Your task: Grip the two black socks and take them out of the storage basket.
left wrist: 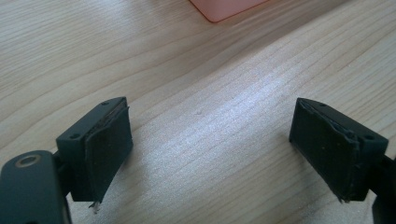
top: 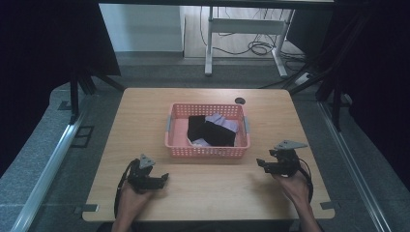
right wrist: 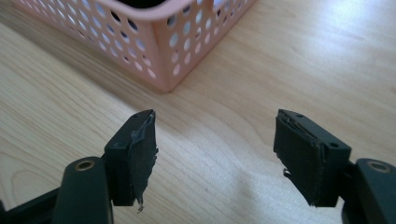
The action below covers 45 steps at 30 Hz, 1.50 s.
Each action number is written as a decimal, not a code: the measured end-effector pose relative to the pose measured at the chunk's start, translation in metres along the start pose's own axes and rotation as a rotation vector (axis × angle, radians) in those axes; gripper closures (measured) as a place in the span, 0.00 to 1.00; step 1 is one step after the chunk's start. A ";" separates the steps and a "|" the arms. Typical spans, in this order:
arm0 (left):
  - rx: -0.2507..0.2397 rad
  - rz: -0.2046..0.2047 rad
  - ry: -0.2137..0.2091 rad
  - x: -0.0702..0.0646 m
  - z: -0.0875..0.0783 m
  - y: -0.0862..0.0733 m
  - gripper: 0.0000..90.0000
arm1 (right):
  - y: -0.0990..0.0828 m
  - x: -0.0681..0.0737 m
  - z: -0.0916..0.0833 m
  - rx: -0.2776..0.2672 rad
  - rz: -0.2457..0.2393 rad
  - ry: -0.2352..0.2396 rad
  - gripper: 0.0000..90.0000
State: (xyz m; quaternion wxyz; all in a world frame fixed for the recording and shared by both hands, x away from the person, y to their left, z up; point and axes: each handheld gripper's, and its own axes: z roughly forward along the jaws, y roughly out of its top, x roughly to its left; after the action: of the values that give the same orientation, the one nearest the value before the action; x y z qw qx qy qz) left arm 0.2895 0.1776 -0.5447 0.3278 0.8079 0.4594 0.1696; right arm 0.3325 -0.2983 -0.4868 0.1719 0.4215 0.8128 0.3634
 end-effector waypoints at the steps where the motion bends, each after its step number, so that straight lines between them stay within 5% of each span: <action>1: 0.000 -0.001 0.000 0.000 0.000 0.000 0.14 | 0.000 0.000 0.000 0.000 0.000 0.000 0.37; 32: -0.002 0.004 -0.001 0.000 0.000 0.000 0.14 | 0.061 0.007 -0.016 0.004 -0.078 0.096 0.58; 45: -0.002 0.004 0.000 0.000 0.000 0.000 0.14 | 0.088 0.016 0.003 0.013 -0.106 0.169 0.61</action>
State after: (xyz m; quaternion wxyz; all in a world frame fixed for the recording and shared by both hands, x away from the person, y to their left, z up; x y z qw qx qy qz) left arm 0.2897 0.1779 -0.5448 0.3282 0.8087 0.4574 0.1707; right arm 0.3745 -0.2509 -0.4234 0.1191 0.3469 0.8480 0.3827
